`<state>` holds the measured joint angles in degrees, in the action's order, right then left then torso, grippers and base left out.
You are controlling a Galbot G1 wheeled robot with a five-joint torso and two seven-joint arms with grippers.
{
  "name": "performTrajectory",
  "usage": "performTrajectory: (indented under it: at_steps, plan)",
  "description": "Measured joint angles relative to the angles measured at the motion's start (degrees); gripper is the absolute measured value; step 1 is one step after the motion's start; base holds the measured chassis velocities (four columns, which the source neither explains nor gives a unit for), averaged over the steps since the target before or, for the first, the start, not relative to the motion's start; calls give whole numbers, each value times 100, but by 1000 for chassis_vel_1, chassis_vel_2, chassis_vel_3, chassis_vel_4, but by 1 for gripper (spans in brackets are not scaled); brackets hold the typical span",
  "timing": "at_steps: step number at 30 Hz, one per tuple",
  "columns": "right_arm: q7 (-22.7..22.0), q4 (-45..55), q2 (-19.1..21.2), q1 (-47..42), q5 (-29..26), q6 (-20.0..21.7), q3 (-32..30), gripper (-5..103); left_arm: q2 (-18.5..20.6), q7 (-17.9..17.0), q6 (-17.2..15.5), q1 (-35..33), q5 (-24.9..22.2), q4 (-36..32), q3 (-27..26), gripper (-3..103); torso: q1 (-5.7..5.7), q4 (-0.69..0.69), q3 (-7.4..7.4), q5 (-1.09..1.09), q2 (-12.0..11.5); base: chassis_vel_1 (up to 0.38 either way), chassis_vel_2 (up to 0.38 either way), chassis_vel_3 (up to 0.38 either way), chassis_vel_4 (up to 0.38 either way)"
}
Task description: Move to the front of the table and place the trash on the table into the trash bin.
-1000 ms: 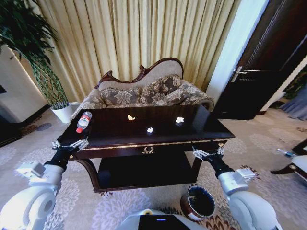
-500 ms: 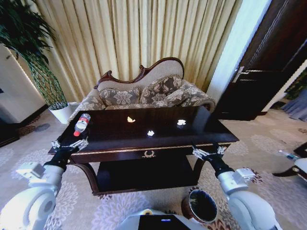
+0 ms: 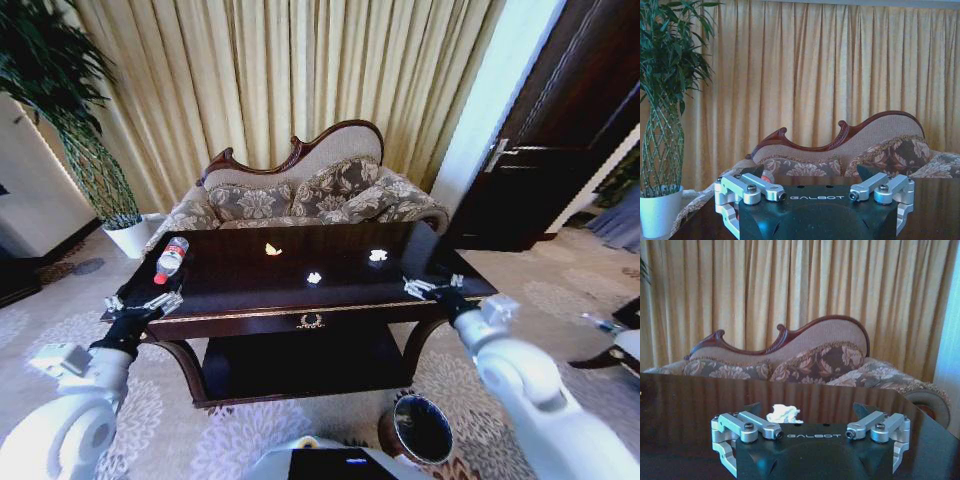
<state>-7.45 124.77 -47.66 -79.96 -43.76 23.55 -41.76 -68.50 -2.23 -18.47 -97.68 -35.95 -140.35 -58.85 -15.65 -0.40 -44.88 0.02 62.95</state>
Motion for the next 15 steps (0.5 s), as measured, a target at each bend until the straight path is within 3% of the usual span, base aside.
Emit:
performTrajectory:
  at_steps: [2, 6, 10, 15]
  plan:
    - [-23, -362, 300, 415, -315, 83, 204, 100, 1, 1, 0, 20, 23, 6, 41, 100, 0, -3, 0, -2, 0, 0, 0, 0, 0]
    - [-360, -818, 476, 1260, -885, 245, 754, 100, 22, 2, 0, 27, 98, 55, 42, 100, 0, 2, 0, -1, -1, 0, 0, 0, 0]
    - [-666, -1031, 479, 1727, -1222, 386, 1077, 100, 58, 0, 0, 48, 107, 88, 10, 100, 0, 1, 0, -1, 0, 0, 0, 0, 0]
    - [-1420, -1270, 237, 2389, -1578, 592, 1804, 100, 88, -27, -6, 38, 73, 111, -45, 100, 0, -1, 0, -2, 0, 0, 0, 0, 0]
